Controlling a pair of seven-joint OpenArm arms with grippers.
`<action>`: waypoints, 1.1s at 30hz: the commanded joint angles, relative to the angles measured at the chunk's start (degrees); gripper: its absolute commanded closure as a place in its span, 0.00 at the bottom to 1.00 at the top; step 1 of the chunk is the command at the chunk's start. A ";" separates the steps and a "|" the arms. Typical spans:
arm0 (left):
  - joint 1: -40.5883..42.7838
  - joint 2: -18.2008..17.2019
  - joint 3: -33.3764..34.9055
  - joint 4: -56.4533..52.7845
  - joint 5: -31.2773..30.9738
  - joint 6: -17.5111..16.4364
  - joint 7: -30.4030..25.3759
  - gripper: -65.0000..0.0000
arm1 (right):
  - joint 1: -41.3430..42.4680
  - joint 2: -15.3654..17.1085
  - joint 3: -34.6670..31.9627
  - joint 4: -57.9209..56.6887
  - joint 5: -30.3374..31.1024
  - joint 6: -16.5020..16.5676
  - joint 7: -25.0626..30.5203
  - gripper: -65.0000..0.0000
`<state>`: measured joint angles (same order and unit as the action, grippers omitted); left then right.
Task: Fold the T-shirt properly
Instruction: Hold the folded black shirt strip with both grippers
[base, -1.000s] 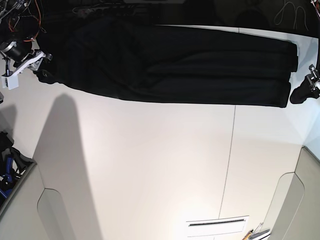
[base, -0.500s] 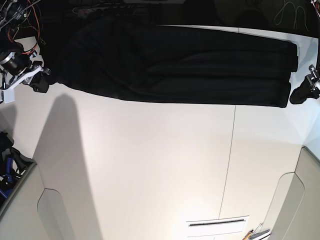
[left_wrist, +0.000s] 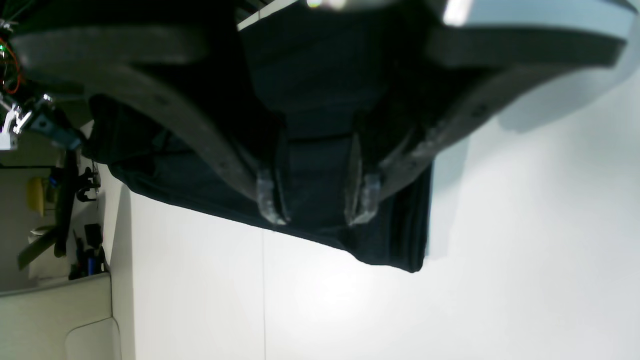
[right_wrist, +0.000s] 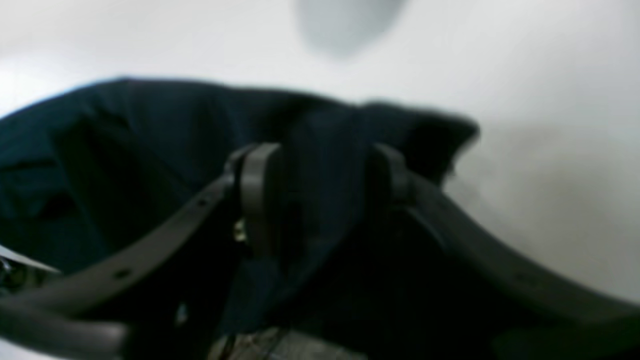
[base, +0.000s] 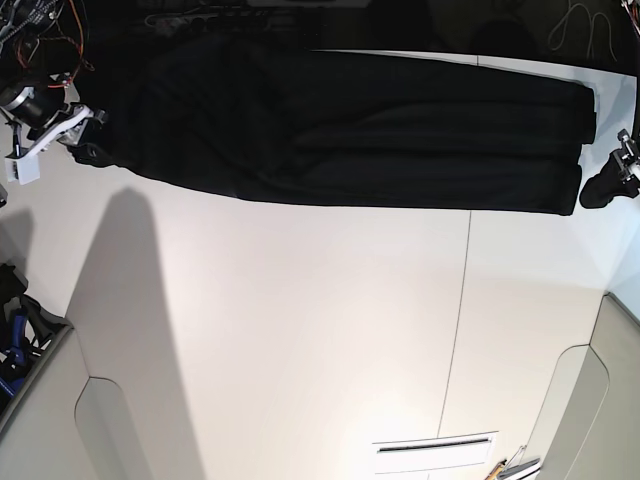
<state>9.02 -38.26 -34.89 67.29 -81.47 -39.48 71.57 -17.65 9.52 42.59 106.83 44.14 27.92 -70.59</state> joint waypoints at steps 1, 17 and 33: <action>-0.42 -1.60 -0.48 0.92 -1.42 -0.52 -0.61 0.66 | -0.48 0.76 0.44 1.31 1.29 0.37 0.90 0.58; -0.42 -1.57 -0.48 0.92 -1.46 -0.52 -0.63 0.66 | -1.86 -1.46 0.57 1.31 -3.19 0.13 6.56 0.58; -0.42 -1.60 -0.48 0.92 -1.49 -0.52 -0.63 0.66 | 2.29 -1.46 0.50 -4.46 -2.75 0.11 7.67 0.71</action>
<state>9.02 -38.26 -34.89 67.29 -81.47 -39.48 71.57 -15.51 7.31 42.78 101.58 40.64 27.86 -63.70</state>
